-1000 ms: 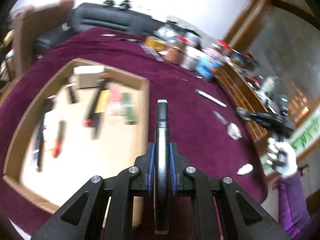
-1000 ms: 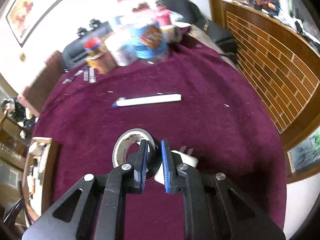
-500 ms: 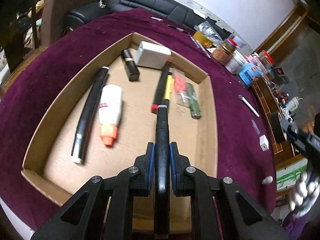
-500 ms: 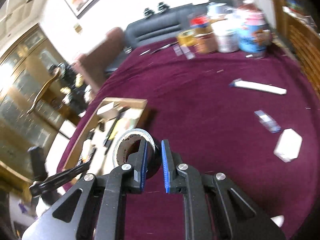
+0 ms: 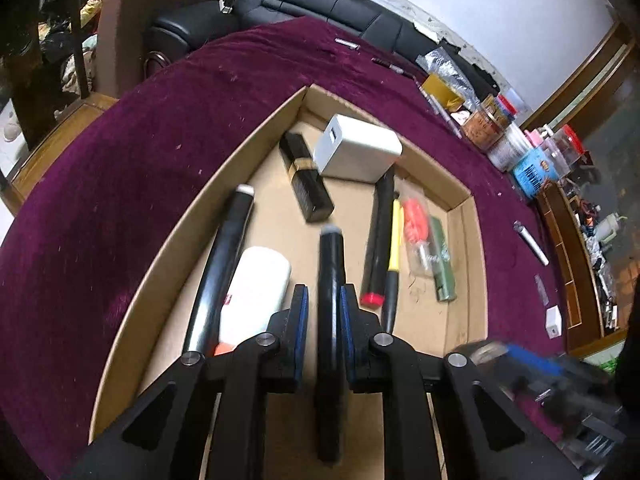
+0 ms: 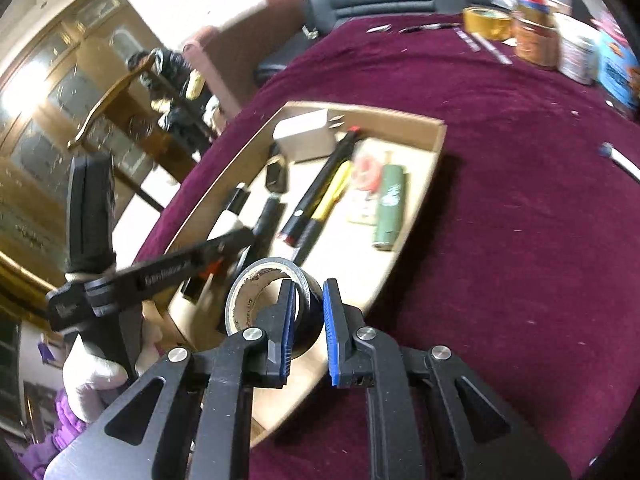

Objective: Organize rigid objects
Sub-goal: 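Place the marker in the tray with left tool while right tool drops the tape roll there, then move both open tools away from the tray toward the white charger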

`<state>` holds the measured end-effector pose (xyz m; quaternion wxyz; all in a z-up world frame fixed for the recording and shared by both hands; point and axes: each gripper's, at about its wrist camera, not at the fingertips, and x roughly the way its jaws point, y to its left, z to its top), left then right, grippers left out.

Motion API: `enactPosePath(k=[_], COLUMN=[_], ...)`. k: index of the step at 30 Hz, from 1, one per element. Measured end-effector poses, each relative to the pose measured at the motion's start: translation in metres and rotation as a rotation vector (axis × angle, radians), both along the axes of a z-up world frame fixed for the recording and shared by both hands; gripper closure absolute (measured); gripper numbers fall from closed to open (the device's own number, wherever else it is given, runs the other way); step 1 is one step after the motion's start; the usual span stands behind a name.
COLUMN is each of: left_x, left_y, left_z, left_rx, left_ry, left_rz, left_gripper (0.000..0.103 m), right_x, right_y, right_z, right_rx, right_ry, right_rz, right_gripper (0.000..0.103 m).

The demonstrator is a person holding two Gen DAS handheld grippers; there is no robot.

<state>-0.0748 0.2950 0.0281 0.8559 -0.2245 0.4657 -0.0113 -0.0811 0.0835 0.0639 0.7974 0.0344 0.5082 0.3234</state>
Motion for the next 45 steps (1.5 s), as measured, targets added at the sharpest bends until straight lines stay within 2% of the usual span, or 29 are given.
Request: enactPosePath(k=[7, 10, 12, 15, 18, 20, 22, 24, 26, 30, 31, 45], left_x=[-0.023, -0.036, -0.044, -0.052, -0.056, -0.056, -0.058, -0.061, -0.062, -0.062, -0.062, -0.062], left_y=[0.007, 0.013, 0.018, 0.017, 0.009, 0.002, -0.004, -0.01, -0.017, -0.036, -0.041, -0.128], left_z=[0.024, 0.033, 0.037, 0.039, 0.041, 0.043, 0.044, 0.047, 0.049, 0.052, 0.052, 0.064], left_rx=[-0.019, 0.001, 0.014, 0.051, 0.095, 0.134, 0.174, 0.217, 0.256, 0.318, 0.329, 0.443], left_ry=[-0.098, -0.133, -0.15, -0.161, -0.168, -0.169, -0.17, -0.18, -0.181, -0.176, -0.172, -0.169], left_rz=[-0.001, 0.023, 0.047, 0.066, 0.062, 0.064, 0.073, 0.083, 0.086, 0.066, 0.06, -0.104], left_gripper=[0.066, 0.057, 0.052, 0.051, 0.05, 0.046, 0.038, 0.038, 0.038, 0.038, 0.038, 0.038], right_x=[0.0, -0.003, -0.008, -0.012, -0.011, -0.01, -0.014, -0.018, -0.021, -0.025, -0.026, -0.025], right_y=[0.035, 0.039, 0.042, 0.046, 0.041, 0.036, 0.029, 0.019, 0.01, -0.017, -0.023, -0.125], right_z=[-0.02, -0.02, -0.017, -0.017, -0.018, -0.016, -0.012, -0.007, -0.005, 0.0, 0.001, 0.003], right_rx=[-0.076, -0.125, -0.201, -0.271, -0.23, -0.203, -0.185, -0.168, -0.147, -0.08, -0.066, 0.007], right_ry=[0.005, -0.037, -0.101, -0.164, -0.135, -0.125, -0.135, -0.149, -0.163, -0.186, -0.189, -0.178], right_rz=[0.045, 0.044, 0.037, 0.037, 0.027, 0.015, 0.0, -0.02, -0.042, -0.102, -0.115, -0.308], right_gripper=[0.091, 0.091, 0.091, 0.091, 0.091, 0.091, 0.091, 0.089, 0.084, 0.057, 0.052, 0.052])
